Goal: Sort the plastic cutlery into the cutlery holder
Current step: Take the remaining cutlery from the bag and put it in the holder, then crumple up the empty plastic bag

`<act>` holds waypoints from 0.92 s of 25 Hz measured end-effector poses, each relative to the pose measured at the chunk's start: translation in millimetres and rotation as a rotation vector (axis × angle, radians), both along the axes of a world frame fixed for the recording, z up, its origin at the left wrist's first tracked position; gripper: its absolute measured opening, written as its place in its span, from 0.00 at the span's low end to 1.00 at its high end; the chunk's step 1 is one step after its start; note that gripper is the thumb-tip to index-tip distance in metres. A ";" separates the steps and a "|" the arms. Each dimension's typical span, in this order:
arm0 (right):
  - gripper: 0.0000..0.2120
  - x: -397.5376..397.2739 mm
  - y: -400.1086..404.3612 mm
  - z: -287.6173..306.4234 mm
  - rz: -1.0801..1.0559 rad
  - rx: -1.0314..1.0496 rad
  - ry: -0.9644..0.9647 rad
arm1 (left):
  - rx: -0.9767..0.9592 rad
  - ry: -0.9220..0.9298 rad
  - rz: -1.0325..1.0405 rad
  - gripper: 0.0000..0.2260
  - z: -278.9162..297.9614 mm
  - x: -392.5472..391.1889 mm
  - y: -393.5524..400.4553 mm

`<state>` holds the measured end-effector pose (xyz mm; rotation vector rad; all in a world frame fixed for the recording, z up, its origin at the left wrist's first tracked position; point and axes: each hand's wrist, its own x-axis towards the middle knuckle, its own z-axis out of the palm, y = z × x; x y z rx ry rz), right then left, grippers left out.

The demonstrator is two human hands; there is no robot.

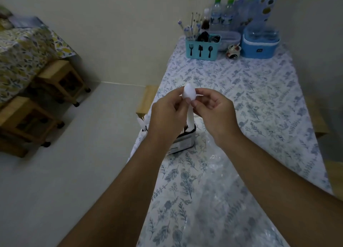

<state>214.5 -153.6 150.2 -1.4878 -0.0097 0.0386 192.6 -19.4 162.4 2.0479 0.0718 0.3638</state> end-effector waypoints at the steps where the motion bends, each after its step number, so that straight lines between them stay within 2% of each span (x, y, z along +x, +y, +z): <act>1: 0.13 5.2 3.6 -3.7 0.000 -0.010 -0.002 | -0.025 0.010 0.012 0.12 -3.0 4.5 1.9; 4: 0.15 14.4 9.3 -21.4 0.003 -0.042 -0.006 | -0.066 0.060 0.017 0.10 -17.3 12.4 7.4; 6: 0.14 17.5 9.0 -32.3 0.008 -0.063 0.010 | -0.029 0.093 0.004 0.13 -26.4 14.9 11.0; 9: 0.14 17.0 6.9 -48.2 0.020 -0.141 0.029 | 0.129 0.170 -0.021 0.19 -33.4 14.8 11.8; 11: 0.14 15.0 4.8 -57.2 0.009 -0.296 -0.020 | 0.269 0.207 -0.011 0.19 -30.1 13.6 8.6; 14: 0.14 3.9 -6.4 -59.9 -0.051 -0.461 -0.098 | 0.308 0.124 0.019 0.18 -21.9 2.0 2.0; 16: 0.10 -15.7 -22.6 -64.0 -0.034 -0.501 -0.097 | 0.273 0.037 -0.008 0.14 -26.3 -18.6 -5.8; 18: 0.05 -51.5 -48.1 -82.9 -0.002 -0.581 -0.094 | 0.281 0.044 -0.112 0.11 -49.4 -50.8 -22.6; 20: 0.05 -100.1 -81.9 -116.7 -0.045 -0.753 -0.120 | 0.340 0.139 -0.294 0.12 -95.9 -89.7 -41.3; 23: 0.15 -184.5 -132.7 -176.1 -0.006 -1.095 -0.046 | 0.643 0.285 -0.581 0.26 -174.5 -151.1 -55.1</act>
